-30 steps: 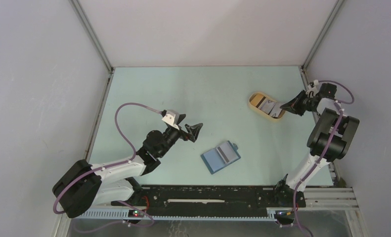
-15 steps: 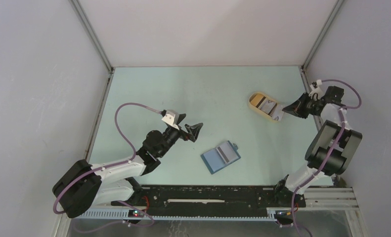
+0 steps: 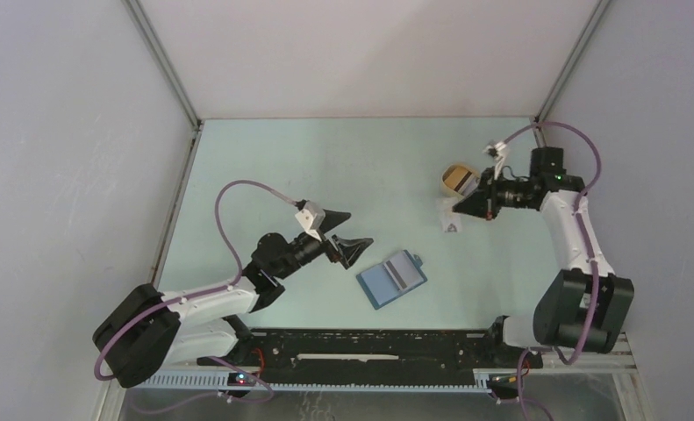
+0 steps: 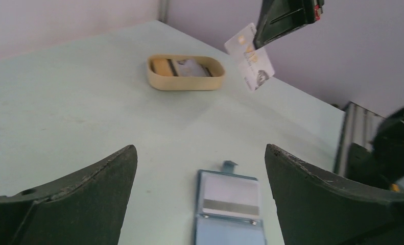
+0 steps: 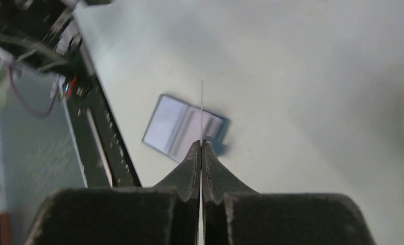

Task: Put the credit cards into the card holder
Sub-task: Pick up the credit card from the storage box, then insert the credit card into the card holder.

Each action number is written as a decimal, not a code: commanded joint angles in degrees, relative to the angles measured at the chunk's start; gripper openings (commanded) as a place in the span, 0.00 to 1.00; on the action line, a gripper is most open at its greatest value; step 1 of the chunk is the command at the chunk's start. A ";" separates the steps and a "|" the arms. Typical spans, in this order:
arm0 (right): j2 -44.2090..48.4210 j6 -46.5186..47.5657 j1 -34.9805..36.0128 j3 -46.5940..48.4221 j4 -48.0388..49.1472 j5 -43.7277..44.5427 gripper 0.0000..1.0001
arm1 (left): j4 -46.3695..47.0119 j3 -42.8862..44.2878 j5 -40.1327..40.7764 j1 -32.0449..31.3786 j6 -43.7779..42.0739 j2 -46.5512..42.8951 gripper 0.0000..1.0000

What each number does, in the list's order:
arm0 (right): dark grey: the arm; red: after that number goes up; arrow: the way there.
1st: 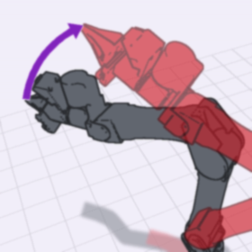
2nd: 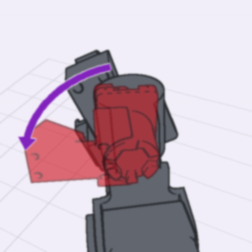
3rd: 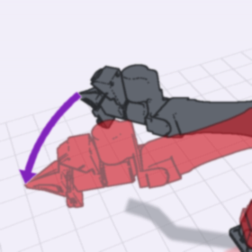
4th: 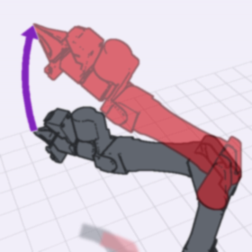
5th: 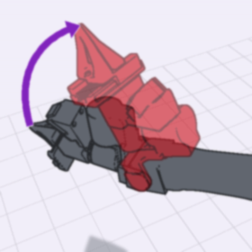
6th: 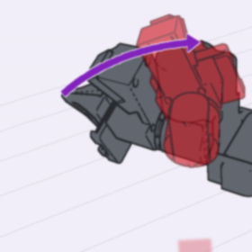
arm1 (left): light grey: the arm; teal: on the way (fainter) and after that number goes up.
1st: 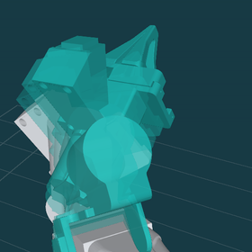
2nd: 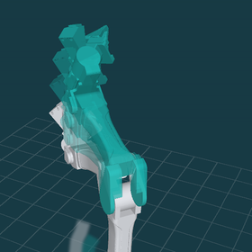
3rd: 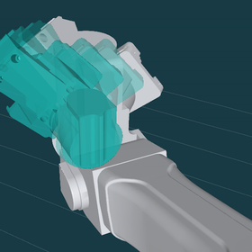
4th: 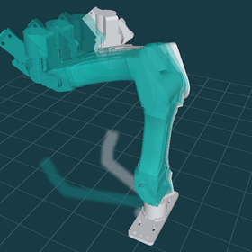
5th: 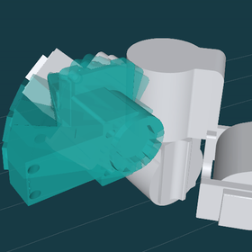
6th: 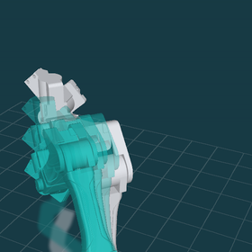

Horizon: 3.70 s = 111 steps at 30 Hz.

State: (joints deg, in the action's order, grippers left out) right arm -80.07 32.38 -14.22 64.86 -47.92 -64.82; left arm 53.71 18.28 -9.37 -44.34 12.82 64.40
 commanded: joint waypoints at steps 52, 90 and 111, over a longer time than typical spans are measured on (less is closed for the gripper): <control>-6.38 11.70 36.98 -1.03 -11.18 -10.30 0.00 | 33.03 -4.97 1.42 -15.89 28.40 20.24 0.28; 1.05 -9.47 28.44 -11.78 11.11 20.16 0.47 | 33.30 -13.56 42.41 -26.85 53.82 26.25 0.00; -7.93 -9.66 29.69 -8.79 8.45 23.68 0.50 | 33.39 -7.57 42.31 -25.76 55.24 35.56 0.00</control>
State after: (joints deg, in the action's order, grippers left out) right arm -87.11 23.79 15.16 53.98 -39.38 -42.17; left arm 85.30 8.56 31.57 -70.59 66.48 97.60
